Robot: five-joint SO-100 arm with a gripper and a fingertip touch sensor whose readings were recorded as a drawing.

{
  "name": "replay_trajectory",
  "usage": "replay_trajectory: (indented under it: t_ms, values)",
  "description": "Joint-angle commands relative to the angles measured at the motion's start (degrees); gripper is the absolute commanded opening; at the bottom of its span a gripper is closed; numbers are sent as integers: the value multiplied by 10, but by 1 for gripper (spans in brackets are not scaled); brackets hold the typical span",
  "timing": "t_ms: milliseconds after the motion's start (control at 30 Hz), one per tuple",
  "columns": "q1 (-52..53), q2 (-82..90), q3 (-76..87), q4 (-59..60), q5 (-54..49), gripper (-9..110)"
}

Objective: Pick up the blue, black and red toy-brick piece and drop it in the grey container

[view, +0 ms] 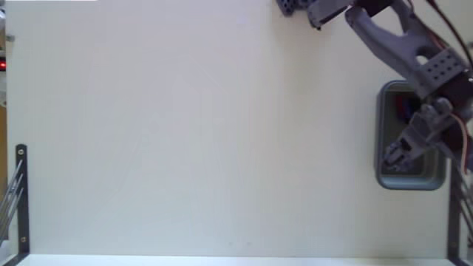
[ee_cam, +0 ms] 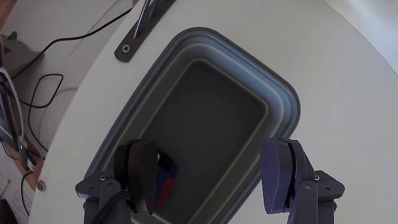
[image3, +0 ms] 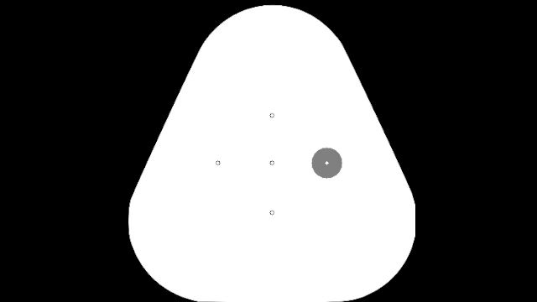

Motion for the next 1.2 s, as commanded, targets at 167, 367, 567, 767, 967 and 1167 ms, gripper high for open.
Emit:
replay_trajectory:
  t_ms: [167, 367, 567, 767, 967, 1167]
  values:
    - [-9, 48, 5, -5, 2, 110]
    - [-9, 48, 5, -5, 2, 110]
    - [-9, 48, 5, -5, 2, 110]
    - [-9, 48, 5, -5, 2, 110]
    - [-9, 48, 6, -5, 2, 110]
    - [-1, 59, 16, -5, 2, 110]
